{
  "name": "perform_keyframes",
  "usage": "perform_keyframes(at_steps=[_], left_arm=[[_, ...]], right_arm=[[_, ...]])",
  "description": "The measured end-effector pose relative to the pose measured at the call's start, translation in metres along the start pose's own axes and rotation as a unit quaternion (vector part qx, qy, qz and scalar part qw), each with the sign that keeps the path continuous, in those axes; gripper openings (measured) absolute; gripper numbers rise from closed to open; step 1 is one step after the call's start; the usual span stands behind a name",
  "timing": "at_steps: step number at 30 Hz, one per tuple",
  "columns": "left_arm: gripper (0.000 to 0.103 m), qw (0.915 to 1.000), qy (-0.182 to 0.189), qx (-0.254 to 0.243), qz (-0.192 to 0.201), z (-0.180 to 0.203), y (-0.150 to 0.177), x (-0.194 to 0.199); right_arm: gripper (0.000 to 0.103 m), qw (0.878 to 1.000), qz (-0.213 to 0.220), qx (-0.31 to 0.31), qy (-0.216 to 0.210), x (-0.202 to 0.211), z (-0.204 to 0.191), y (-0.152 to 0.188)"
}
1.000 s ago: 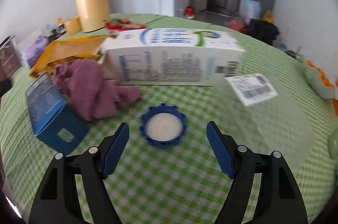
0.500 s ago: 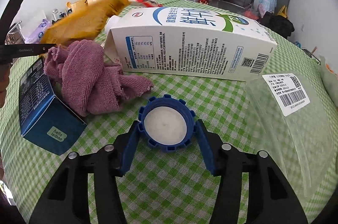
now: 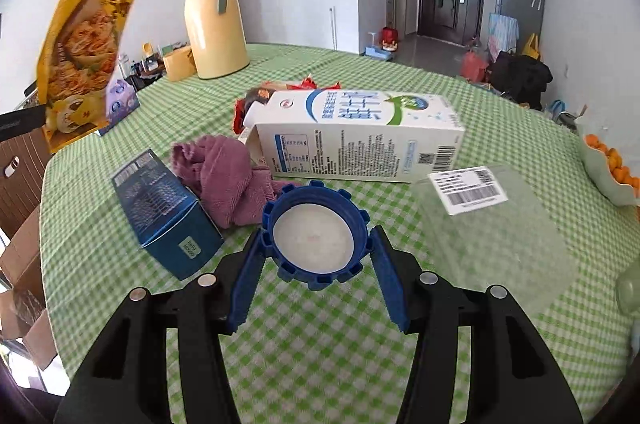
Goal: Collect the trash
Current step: 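Carry cap and snack bag to the cardboard box and open both tools inside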
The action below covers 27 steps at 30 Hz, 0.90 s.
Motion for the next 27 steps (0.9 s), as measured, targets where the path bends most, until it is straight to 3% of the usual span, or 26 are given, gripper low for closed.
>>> perform_keyframes(at_steps=[6,17,23,27], left_arm=[[0.001,0.9992,0.017,0.022,0.028,0.006,0.023,0.058],[0.0,0.9984,0.021,0.038,0.038,-0.003,0.051,0.094],[0.001,0.9969,0.006,0.061,0.049,-0.033,0.06,0.107],[0.0,0.994,-0.023,0.089,0.06,-0.075,0.072,0.119]], right_arm=[[0.052,0.999,0.033,0.003,0.002,0.041,-0.005,0.002],[0.052,0.999,0.047,0.021,-0.004,0.063,-0.028,-0.002],[0.052,0.997,0.055,0.052,-0.031,0.06,-0.066,-0.017],[0.052,0.992,0.055,0.086,-0.069,0.049,-0.112,-0.03]])
Point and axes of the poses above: each gripper's, at about its wrist camera, not at the fingertips, and x roughly against the way its jaws point, z to its right, y to its underside, the point moved 6 cm from there along -x, roughly the way its jaws point, and after that the axes turned 15 degrees about x, right-handed, at the moved point
